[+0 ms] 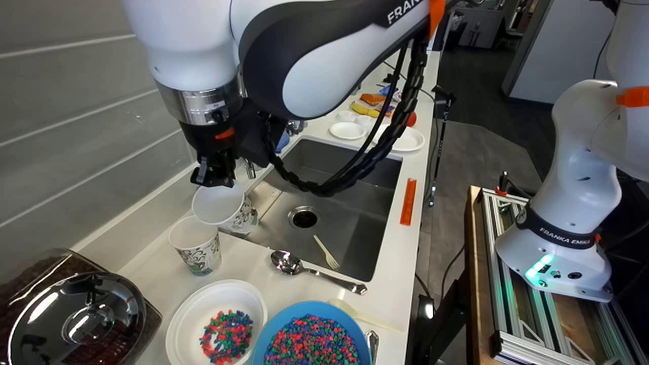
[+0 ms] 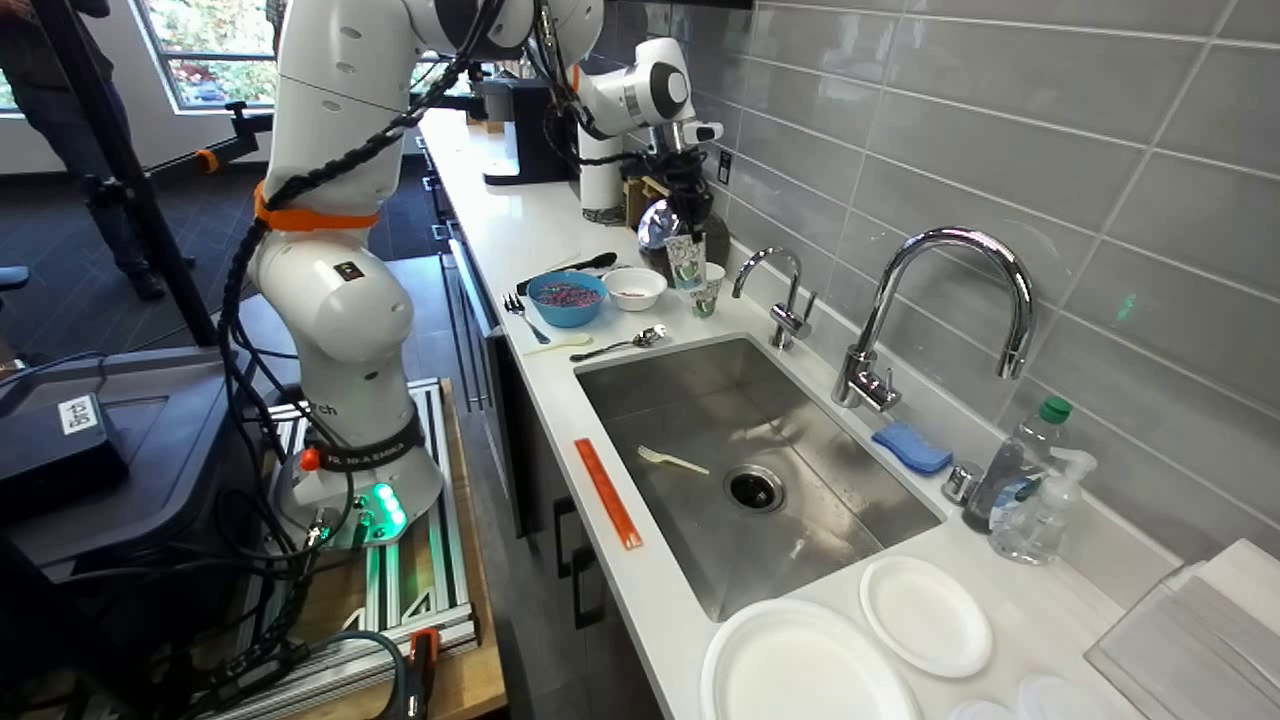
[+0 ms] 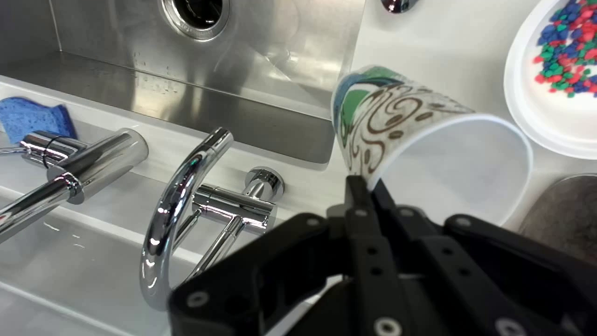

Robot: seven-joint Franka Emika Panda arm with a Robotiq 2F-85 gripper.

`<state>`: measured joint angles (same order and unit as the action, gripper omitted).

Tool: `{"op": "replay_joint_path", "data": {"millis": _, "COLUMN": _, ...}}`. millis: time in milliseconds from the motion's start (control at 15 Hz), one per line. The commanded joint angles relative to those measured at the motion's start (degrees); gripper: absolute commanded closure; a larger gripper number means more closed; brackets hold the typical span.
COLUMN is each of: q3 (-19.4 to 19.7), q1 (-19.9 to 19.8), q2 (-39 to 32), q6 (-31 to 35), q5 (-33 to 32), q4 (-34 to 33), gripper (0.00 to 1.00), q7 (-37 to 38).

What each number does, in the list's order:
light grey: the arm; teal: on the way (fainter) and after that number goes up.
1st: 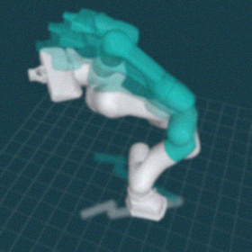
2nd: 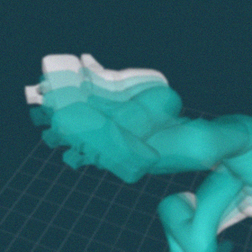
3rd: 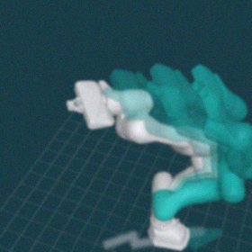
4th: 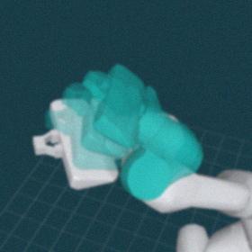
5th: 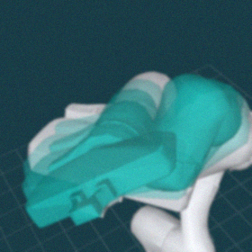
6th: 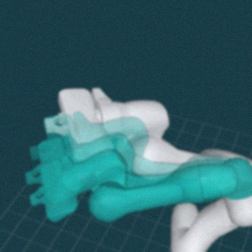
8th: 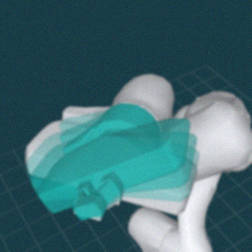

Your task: Pour the contents in the cup into the bowl

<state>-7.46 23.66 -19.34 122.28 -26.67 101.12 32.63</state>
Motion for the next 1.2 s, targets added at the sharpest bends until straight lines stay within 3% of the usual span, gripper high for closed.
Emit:
{"op": "replay_joint_path", "data": {"millis": 0, "q3": -0.53, "q1": -1.70, "q2": 1.89, "q6": 2.97, "q5": 4.23, "q4": 2.63, "gripper": 0.99, "q7": 0.56}}
{"op": "replay_joint_path", "data": {"millis": 1133, "q3": -0.03, "q1": -6.80, "q2": 6.44, "q6": 22.29, "q5": 16.23, "q4": 17.58, "gripper": 0.99, "q7": -1.23}}
